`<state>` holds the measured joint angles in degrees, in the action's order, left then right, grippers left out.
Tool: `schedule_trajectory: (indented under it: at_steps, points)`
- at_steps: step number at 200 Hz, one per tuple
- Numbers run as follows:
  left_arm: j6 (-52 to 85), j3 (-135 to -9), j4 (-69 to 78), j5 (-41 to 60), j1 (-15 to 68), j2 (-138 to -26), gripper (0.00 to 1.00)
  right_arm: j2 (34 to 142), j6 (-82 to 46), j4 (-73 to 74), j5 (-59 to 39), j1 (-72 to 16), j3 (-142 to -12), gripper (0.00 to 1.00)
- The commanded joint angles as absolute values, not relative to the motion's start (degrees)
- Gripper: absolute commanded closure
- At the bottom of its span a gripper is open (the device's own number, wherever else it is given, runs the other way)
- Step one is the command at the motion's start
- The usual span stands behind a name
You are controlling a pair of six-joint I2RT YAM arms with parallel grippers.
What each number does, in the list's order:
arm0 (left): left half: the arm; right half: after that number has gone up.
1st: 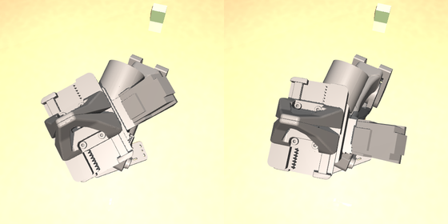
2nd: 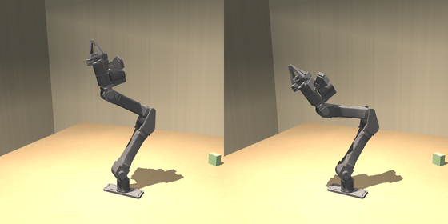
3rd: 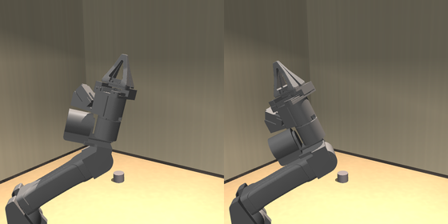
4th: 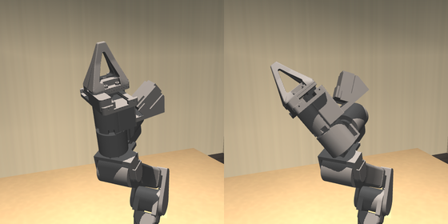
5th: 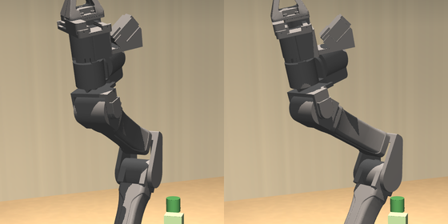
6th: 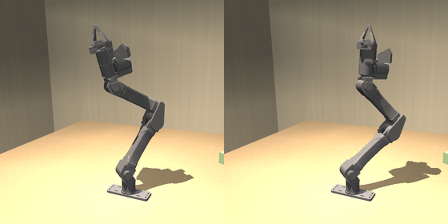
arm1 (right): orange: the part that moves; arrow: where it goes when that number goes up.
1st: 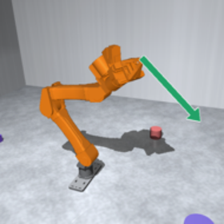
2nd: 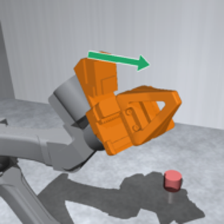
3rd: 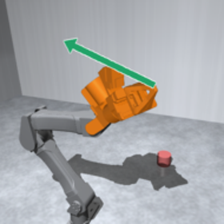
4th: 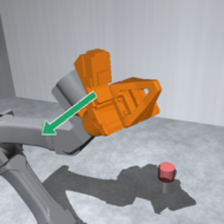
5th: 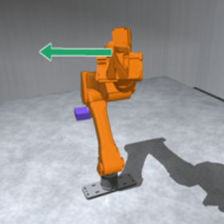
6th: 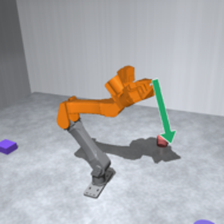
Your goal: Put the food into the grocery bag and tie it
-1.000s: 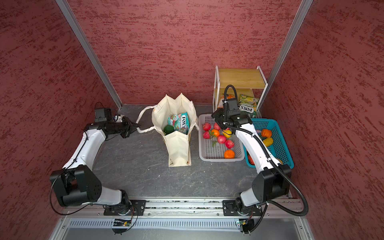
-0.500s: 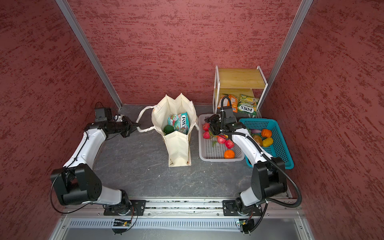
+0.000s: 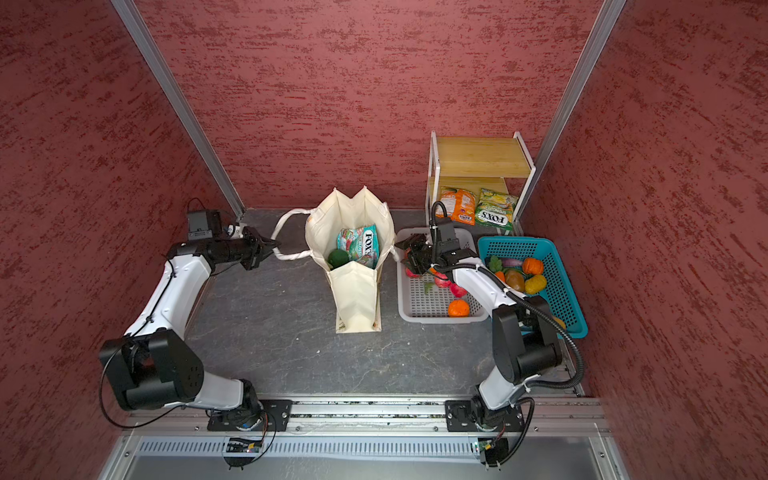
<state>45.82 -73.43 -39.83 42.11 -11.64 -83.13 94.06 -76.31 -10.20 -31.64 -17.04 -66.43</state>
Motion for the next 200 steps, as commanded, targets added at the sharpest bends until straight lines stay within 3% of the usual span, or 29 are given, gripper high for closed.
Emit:
schedule_trajectory:
  at_steps: [1,68,117,178,200]
  points:
    - [46.19,-75.14,-38.58,42.35,-11.21,-83.44,1.0,95.0,-78.75,-4.79,-34.35,-17.66,-65.94,0.41]
    - [45.87,-75.32,-38.76,42.54,-11.18,-83.59,1.0,95.9,-80.63,-1.59,-35.54,-18.08,-64.63,0.5]
    - [45.79,-75.32,-39.01,42.8,-11.47,-83.14,1.0,95.81,-81.54,-0.75,-35.18,-18.11,-64.16,0.66]
    - [45.4,-77.68,-41.04,43.17,-12.21,-81.81,1.0,88.55,-79.53,-7.22,-28.25,-16.24,-63.85,0.99]
    - [44.71,-80.76,-43.37,42.81,-12.7,-80.79,1.0,84.31,-71.55,-17.49,-21.94,-15.21,-69.45,1.0]
